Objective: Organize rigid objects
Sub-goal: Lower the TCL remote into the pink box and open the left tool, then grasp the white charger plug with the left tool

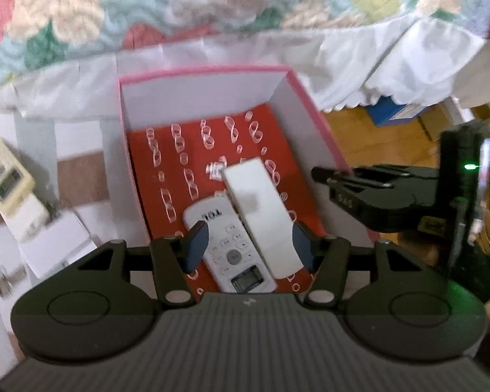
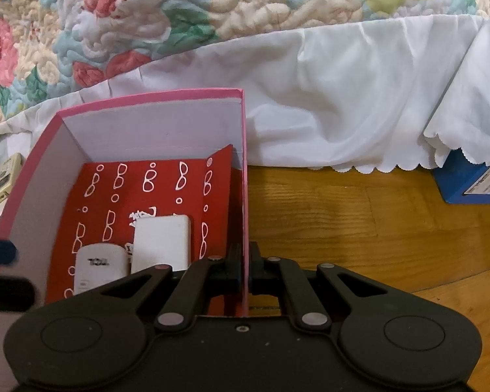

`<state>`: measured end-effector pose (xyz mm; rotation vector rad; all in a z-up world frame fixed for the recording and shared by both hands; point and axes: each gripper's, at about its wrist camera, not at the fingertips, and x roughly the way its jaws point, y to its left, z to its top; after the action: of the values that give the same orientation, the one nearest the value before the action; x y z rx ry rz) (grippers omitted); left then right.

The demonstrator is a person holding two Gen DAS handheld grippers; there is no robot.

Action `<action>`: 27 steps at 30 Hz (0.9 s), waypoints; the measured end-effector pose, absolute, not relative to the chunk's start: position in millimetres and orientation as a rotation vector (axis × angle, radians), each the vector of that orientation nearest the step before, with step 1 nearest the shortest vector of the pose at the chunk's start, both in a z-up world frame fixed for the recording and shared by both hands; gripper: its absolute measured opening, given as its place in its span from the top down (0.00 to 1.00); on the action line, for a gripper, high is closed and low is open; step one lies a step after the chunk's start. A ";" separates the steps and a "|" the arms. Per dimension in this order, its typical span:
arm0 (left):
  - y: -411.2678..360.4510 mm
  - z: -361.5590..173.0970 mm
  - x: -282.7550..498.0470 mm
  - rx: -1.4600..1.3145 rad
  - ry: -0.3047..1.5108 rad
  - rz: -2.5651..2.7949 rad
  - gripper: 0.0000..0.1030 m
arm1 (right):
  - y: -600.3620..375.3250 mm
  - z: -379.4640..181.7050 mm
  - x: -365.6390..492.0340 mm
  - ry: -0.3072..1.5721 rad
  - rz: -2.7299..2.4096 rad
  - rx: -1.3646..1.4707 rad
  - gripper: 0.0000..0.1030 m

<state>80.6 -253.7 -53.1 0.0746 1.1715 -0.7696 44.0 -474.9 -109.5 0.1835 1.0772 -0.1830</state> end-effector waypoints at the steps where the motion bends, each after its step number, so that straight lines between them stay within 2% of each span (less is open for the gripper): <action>1: -247.7 -47.3 80.6 0.077 1.152 -0.778 0.46 | -475.0 -109.7 43.9 1.078 -0.183 0.182 0.93; 9: -192.7 -23.6 89.9 0.150 1.085 -0.751 0.42 | -474.9 -110.7 44.2 1.088 -0.179 0.179 0.93; 13: -164.1 -31.8 99.6 0.191 1.143 -0.692 0.40 | -474.8 -108.9 43.5 1.088 -0.192 0.199 0.93; 17: -145.9 -50.7 107.0 0.264 1.133 -0.644 0.37 | -474.2 -107.4 41.8 1.087 -0.194 0.191 0.93; 27: -121.4 -116.8 120.0 0.158 1.210 -0.762 0.37 | -474.4 -108.3 40.8 1.086 -0.191 0.179 0.93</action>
<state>120.0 -121.4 -116.8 0.1581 1.2105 -0.7615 40.8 -474.4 -108.3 0.1788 1.0863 -0.1911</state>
